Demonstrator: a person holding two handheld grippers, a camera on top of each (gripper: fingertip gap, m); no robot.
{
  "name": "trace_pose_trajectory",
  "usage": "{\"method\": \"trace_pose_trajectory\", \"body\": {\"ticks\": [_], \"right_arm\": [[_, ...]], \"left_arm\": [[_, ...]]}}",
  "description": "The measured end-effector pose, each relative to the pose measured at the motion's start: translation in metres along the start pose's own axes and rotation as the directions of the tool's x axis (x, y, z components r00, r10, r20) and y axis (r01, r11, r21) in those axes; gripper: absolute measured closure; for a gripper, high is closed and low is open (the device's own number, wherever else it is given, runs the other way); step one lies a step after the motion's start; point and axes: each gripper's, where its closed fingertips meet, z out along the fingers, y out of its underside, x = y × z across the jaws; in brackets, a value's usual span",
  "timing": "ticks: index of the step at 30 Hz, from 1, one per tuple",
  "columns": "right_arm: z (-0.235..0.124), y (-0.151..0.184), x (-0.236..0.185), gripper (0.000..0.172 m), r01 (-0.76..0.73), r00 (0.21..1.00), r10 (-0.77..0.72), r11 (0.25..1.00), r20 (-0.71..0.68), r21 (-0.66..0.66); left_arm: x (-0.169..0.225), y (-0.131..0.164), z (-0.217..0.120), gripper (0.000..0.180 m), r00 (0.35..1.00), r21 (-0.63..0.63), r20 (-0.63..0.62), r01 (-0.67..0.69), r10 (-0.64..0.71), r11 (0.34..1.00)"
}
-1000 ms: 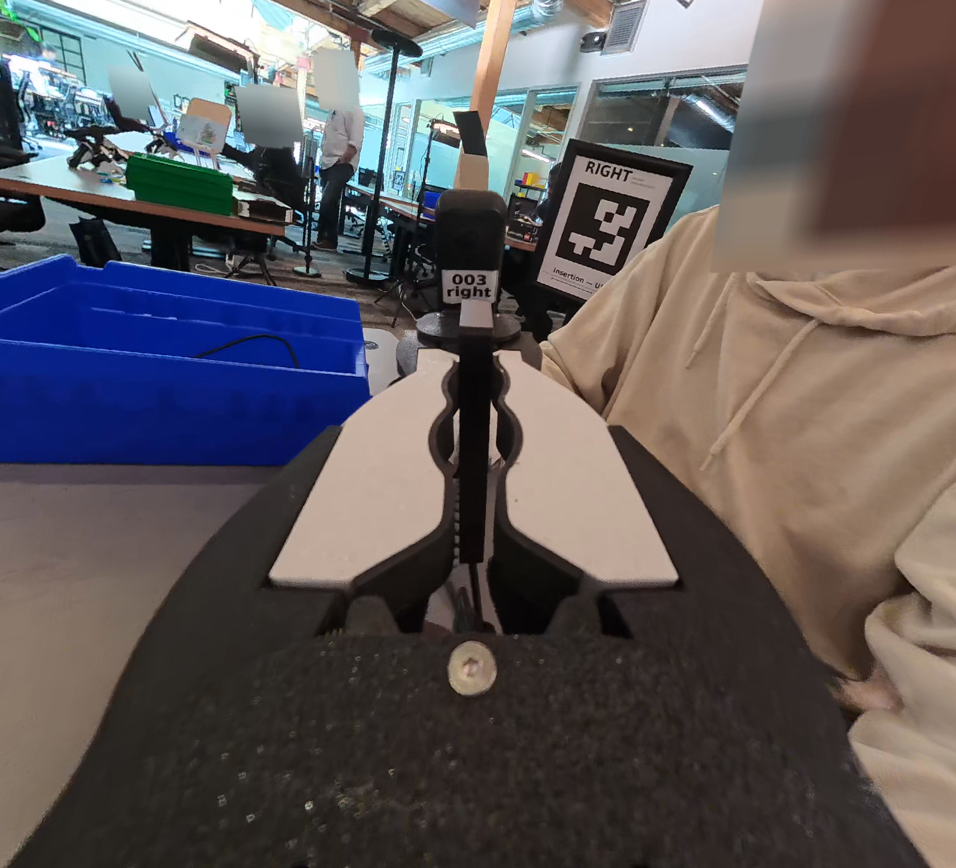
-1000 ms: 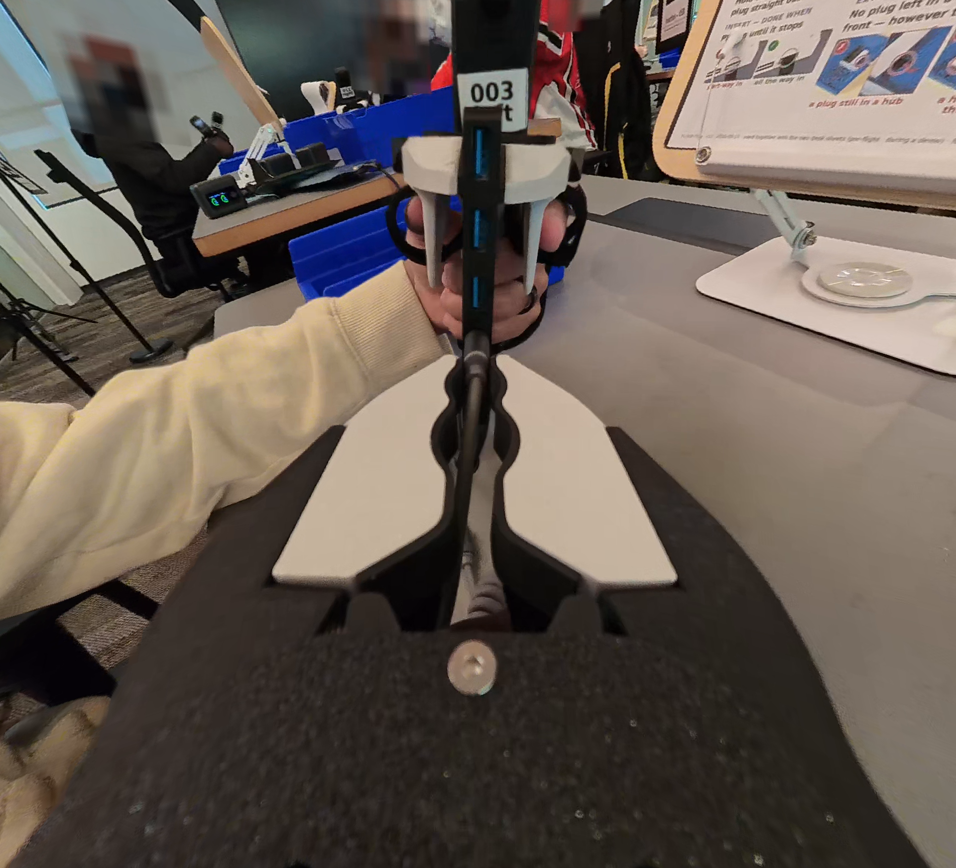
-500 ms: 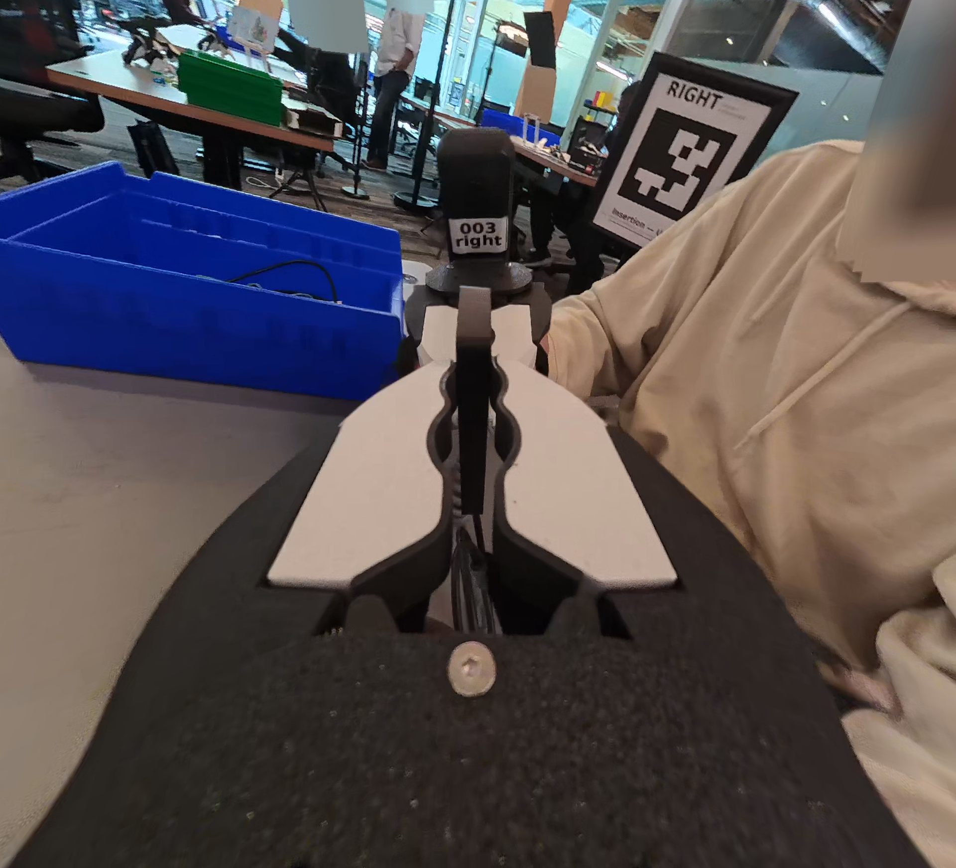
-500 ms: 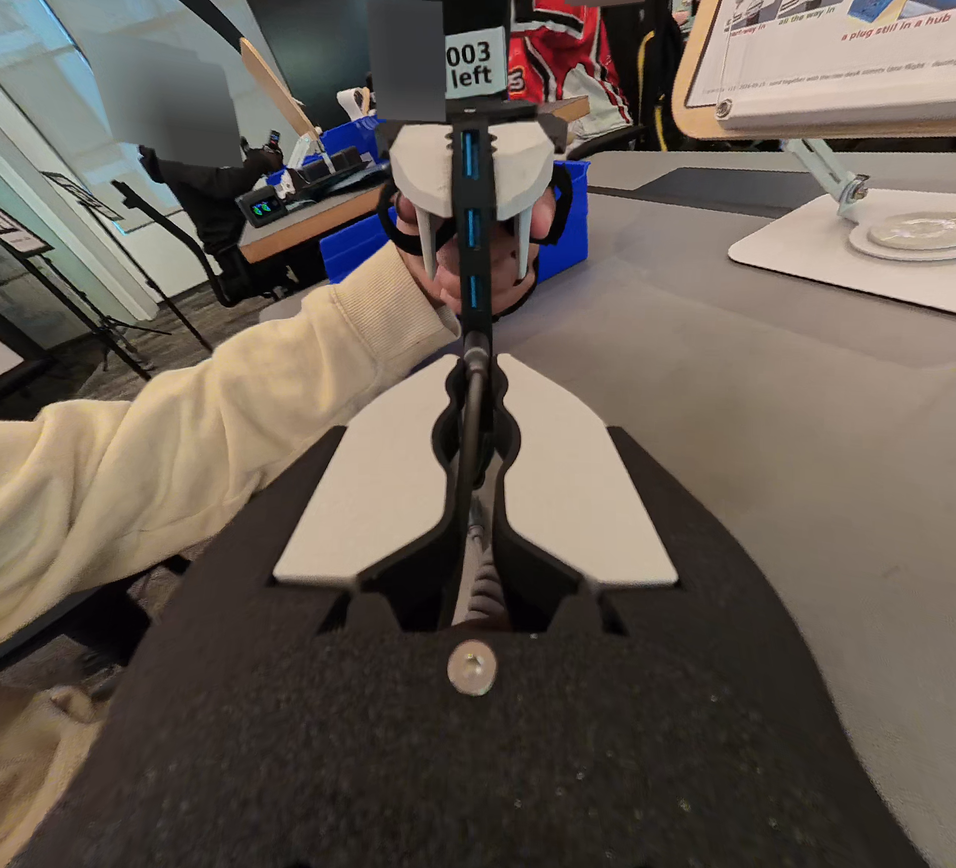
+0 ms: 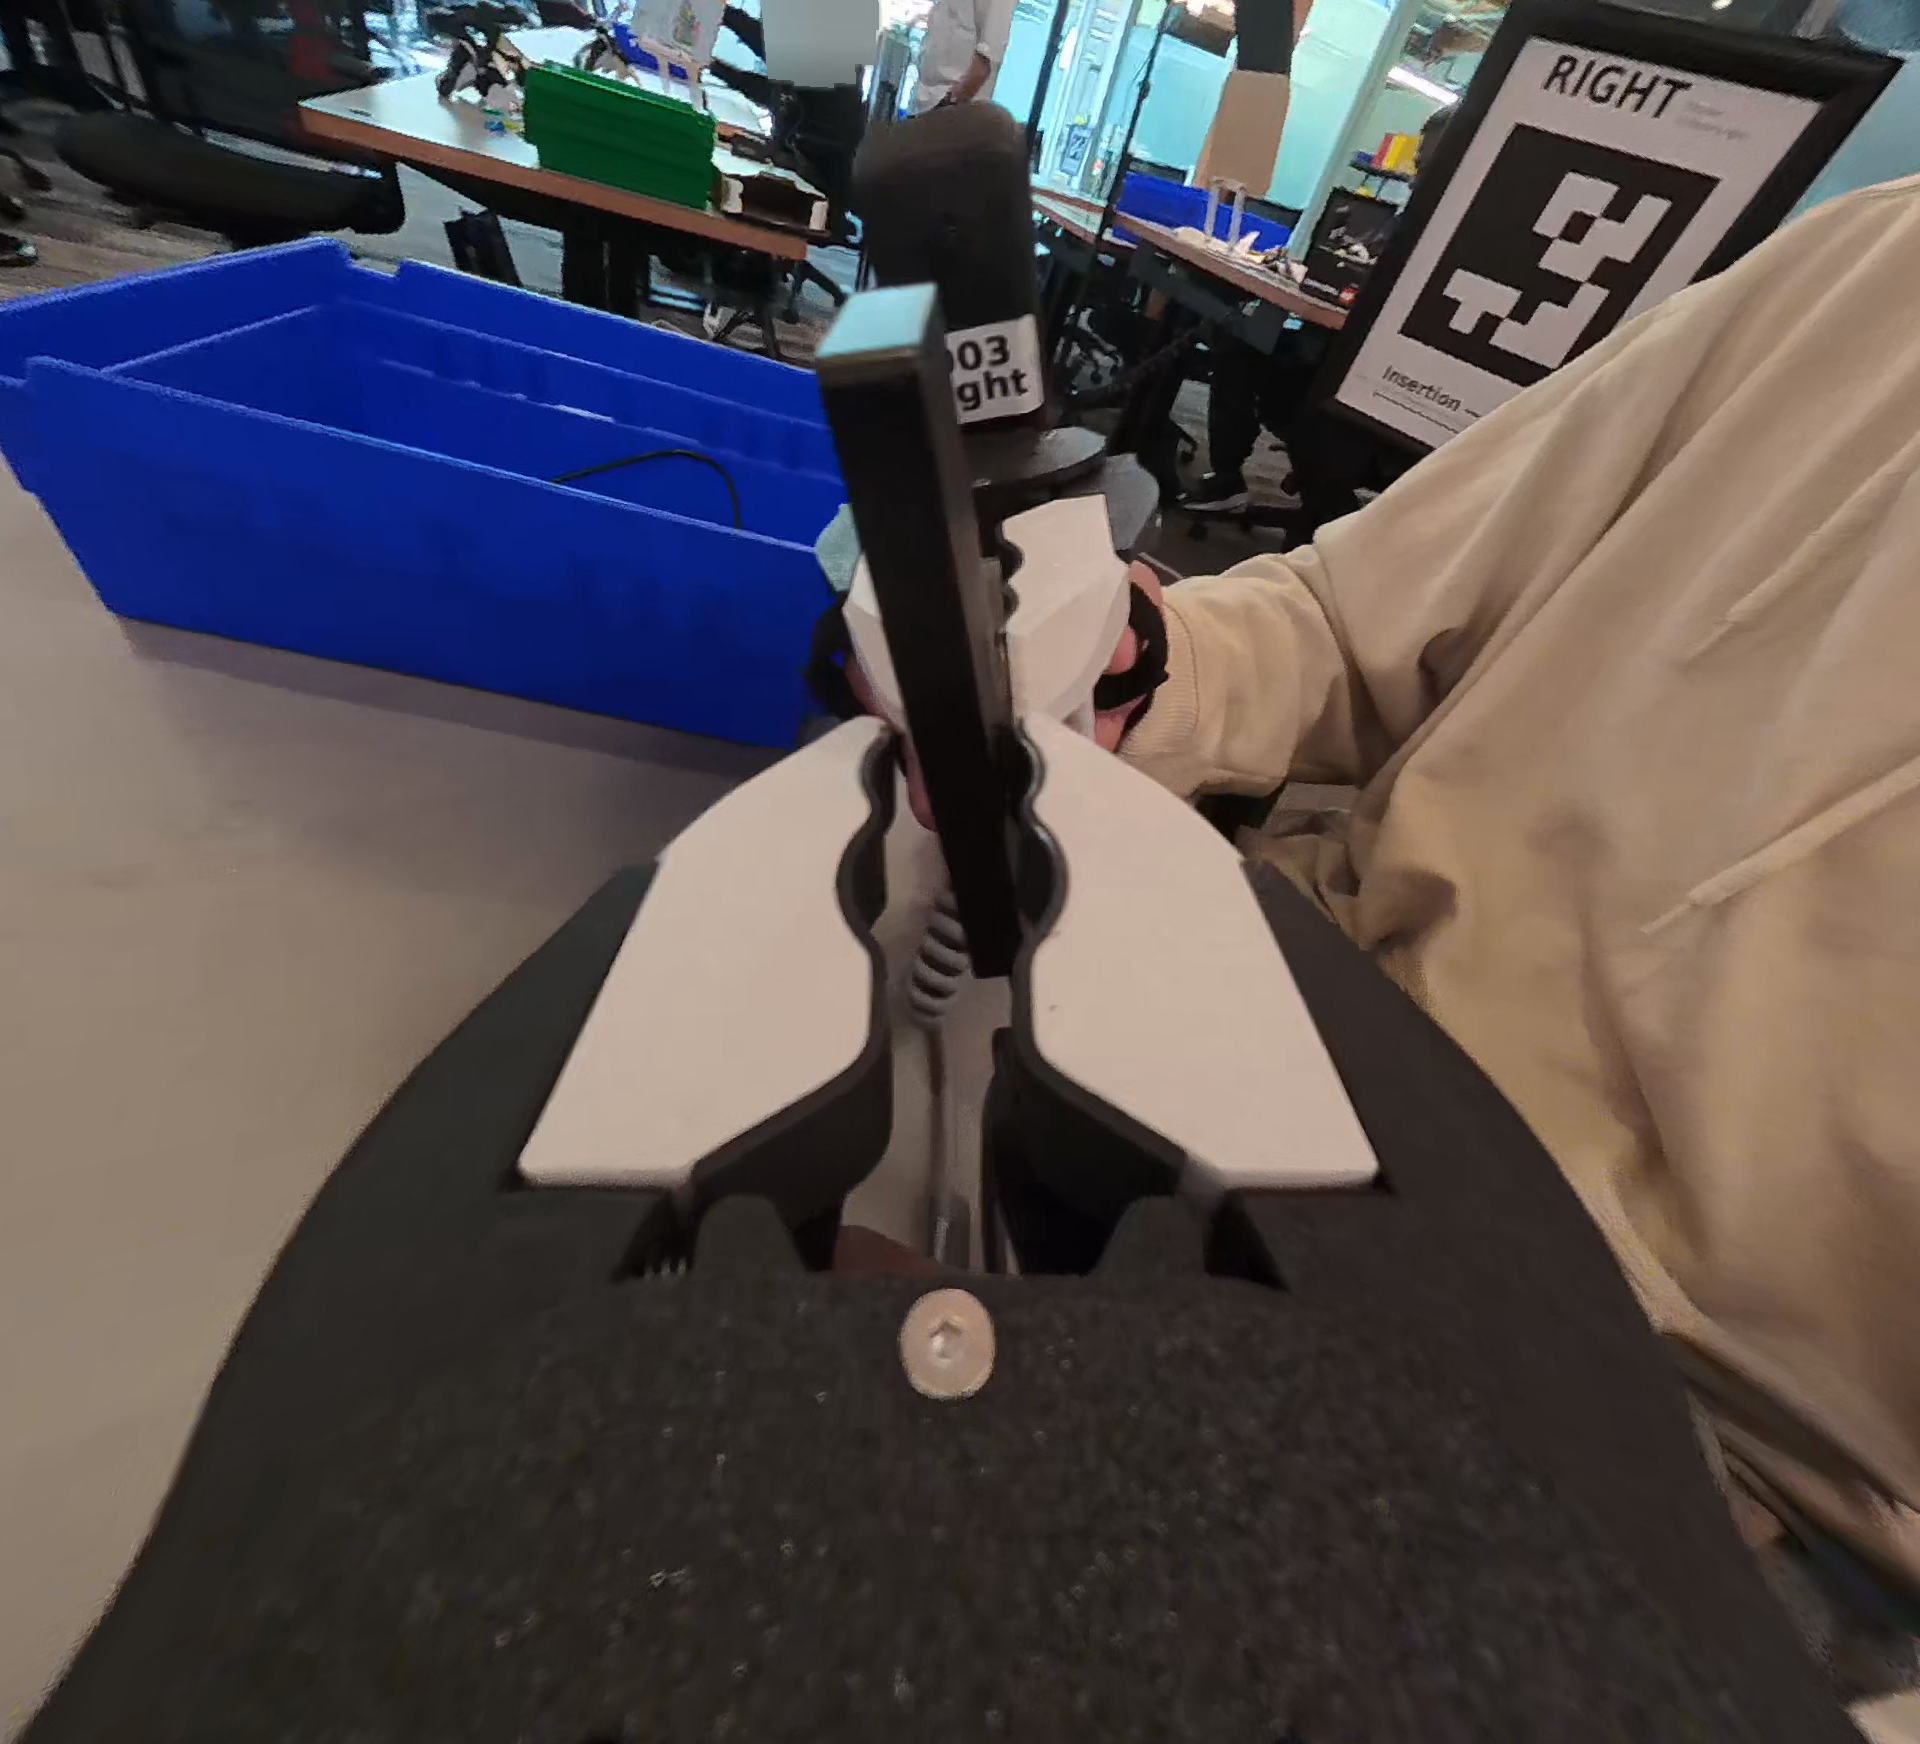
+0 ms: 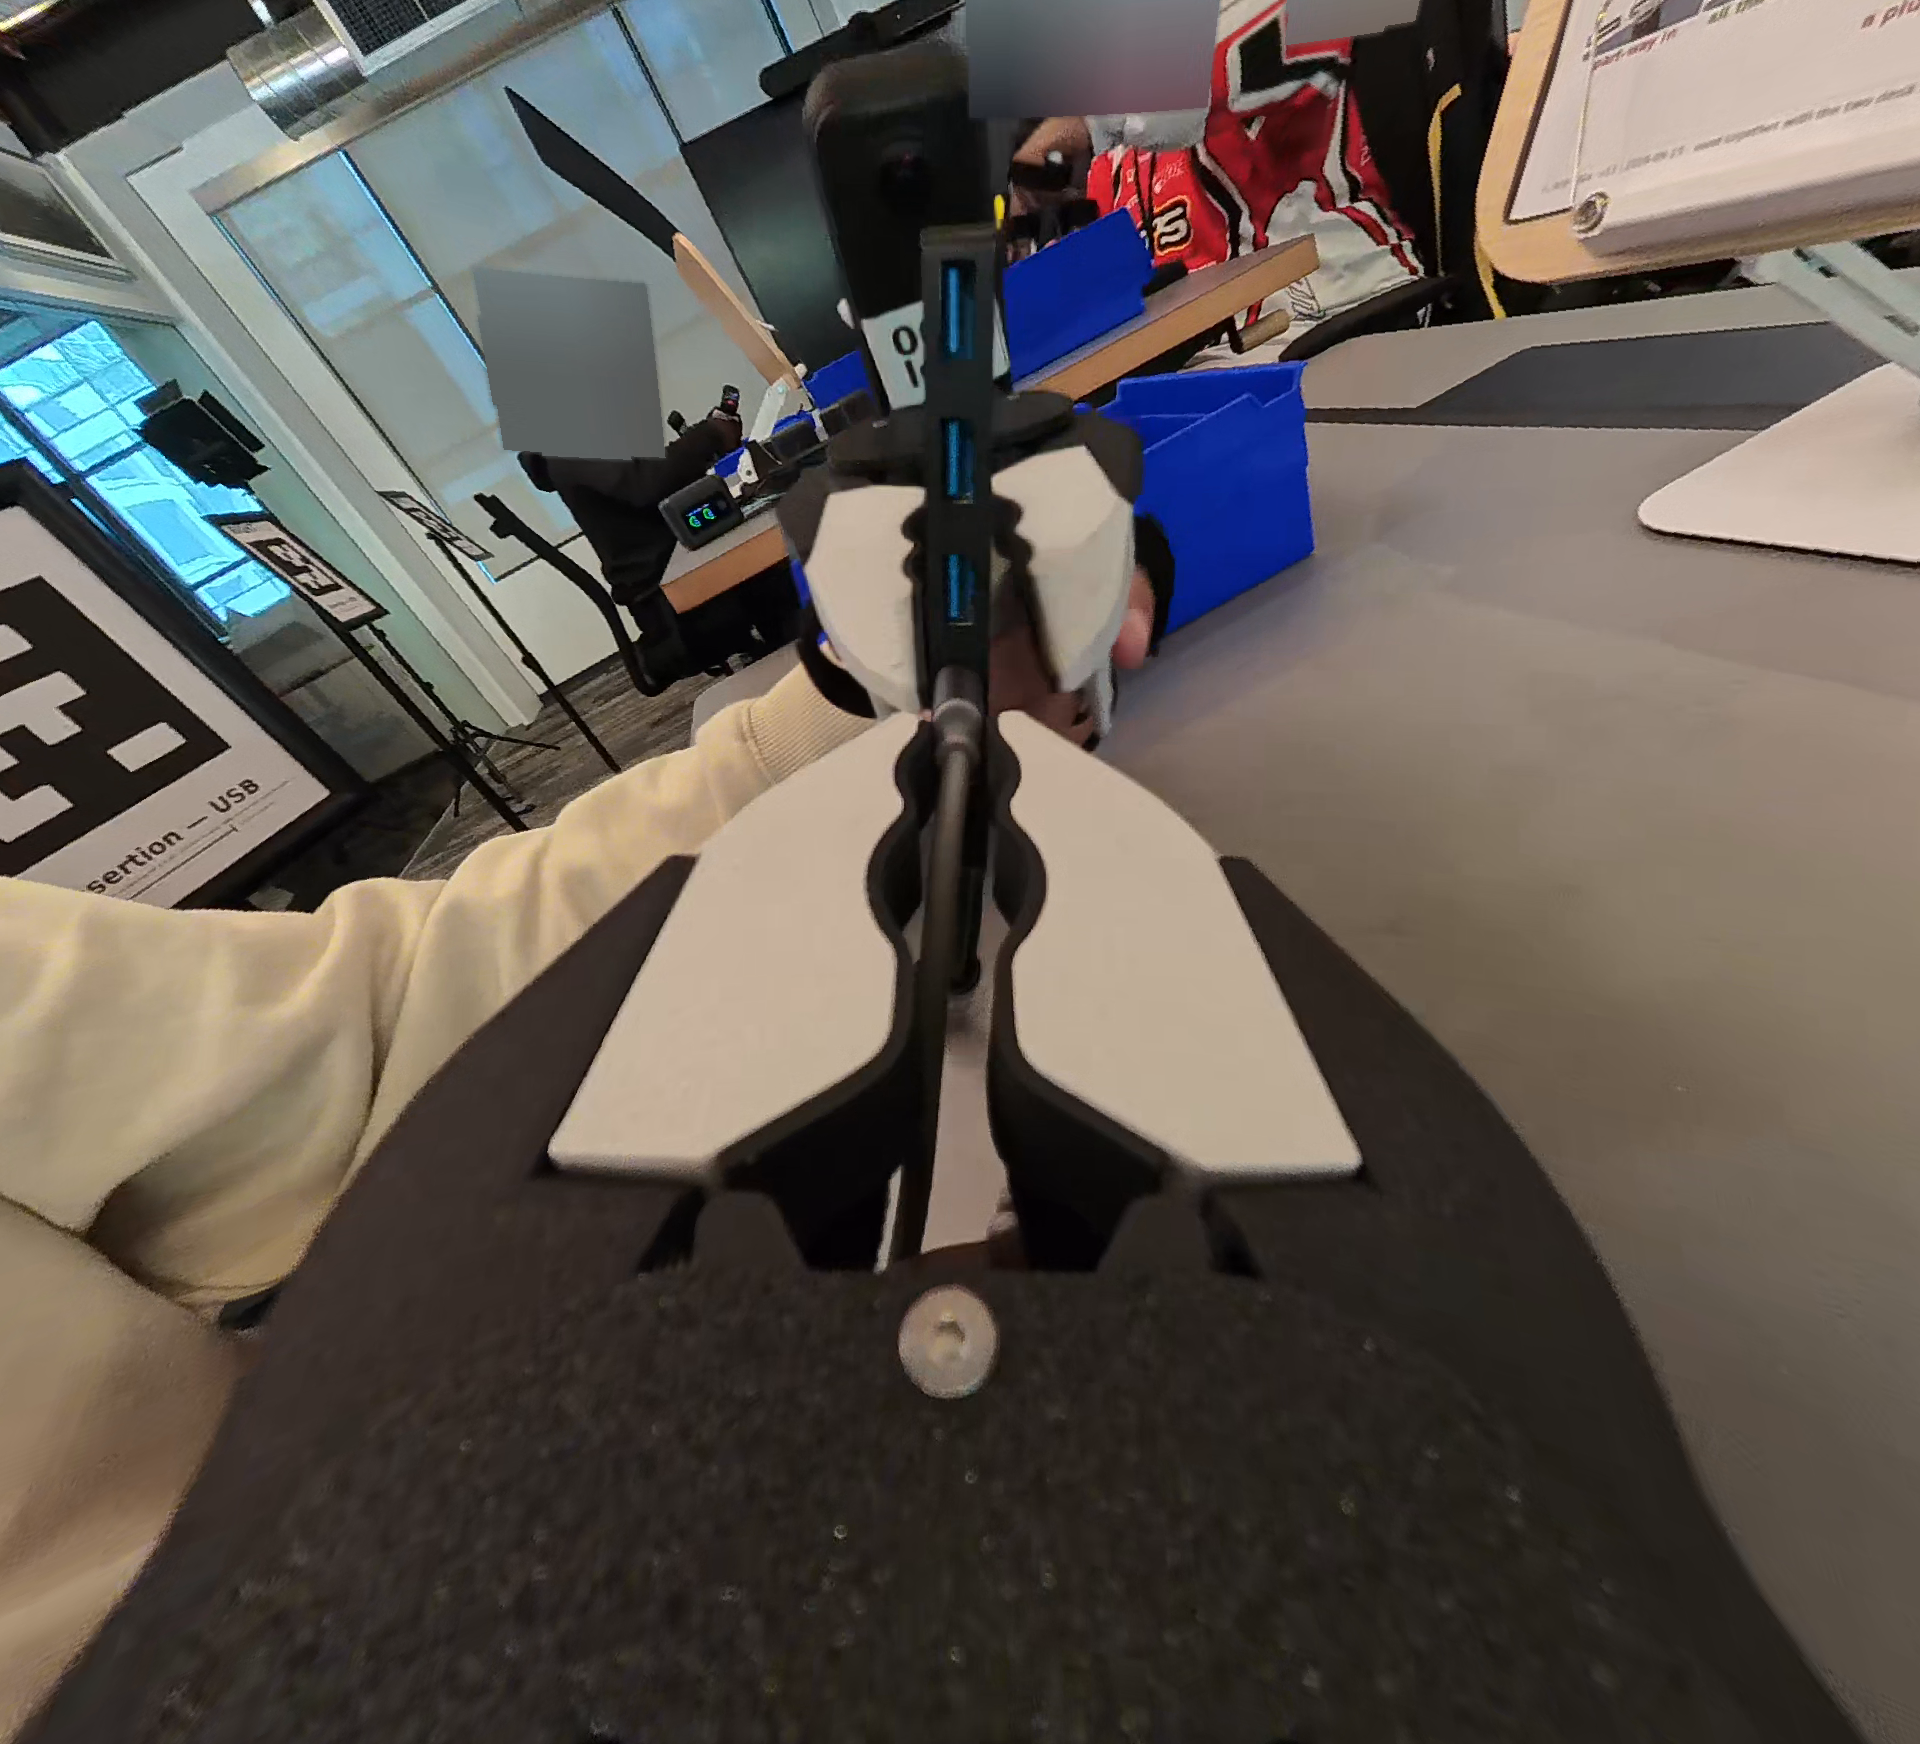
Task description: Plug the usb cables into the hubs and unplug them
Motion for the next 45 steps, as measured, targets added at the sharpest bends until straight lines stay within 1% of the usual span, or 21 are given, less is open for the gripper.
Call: {"method": "trace_pose_trajectory", "body": {"ticks": [1,3,8,13,15,30,45], "right_arm": [[-0.001,-0.001,0.002,0.163,0.004,1.0,-0.004,1.0,-0.009,0.004],[-0.001,-0.001,0.001,0.164,-0.002,1.0,0.002,1.0,0.0,0.006],[-0.001,0.003,0.002,0.163,0.026,1.0,-0.026,1.0,-0.01,-0.014],[0.001,0.007,0.0,0.163,0.047,0.999,-0.047,0.998,0.005,-0.035],[0.002,0.009,0.001,0.164,0.073,0.997,-0.073,0.996,-0.009,-0.052],[-0.002,0.016,-0.002,0.163,0.113,0.993,-0.114,0.99,-0.009,-0.085],[-0.007,0.023,0.001,0.163,0.106,0.994,-0.108,0.989,-0.02,-0.1]], "left_arm": [[0.002,-0.001,0.0,0.167,1.0,0.007,-0.016,0.004,-0.004,1.0],[0.003,-0.001,0.001,0.169,0.999,0.011,-0.043,0.033,-0.033,0.999],[0.004,0.004,0.0,0.17,0.996,-0.033,-0.071,0.058,-0.06,0.998],[0.006,0.008,-0.003,0.17,0.997,-0.079,-0.063,0.048,-0.053,0.996],[0.006,0.01,-0.004,0.17,0.998,-0.096,-0.051,0.042,-0.047,0.994],[0.01,0.018,0.0,0.17,0.998,-0.15,-0.057,0.027,-0.036,0.988],[0.009,0.026,0.003,0.17,0.998,-0.196,-0.046,0.024,-0.034,0.98]]}}
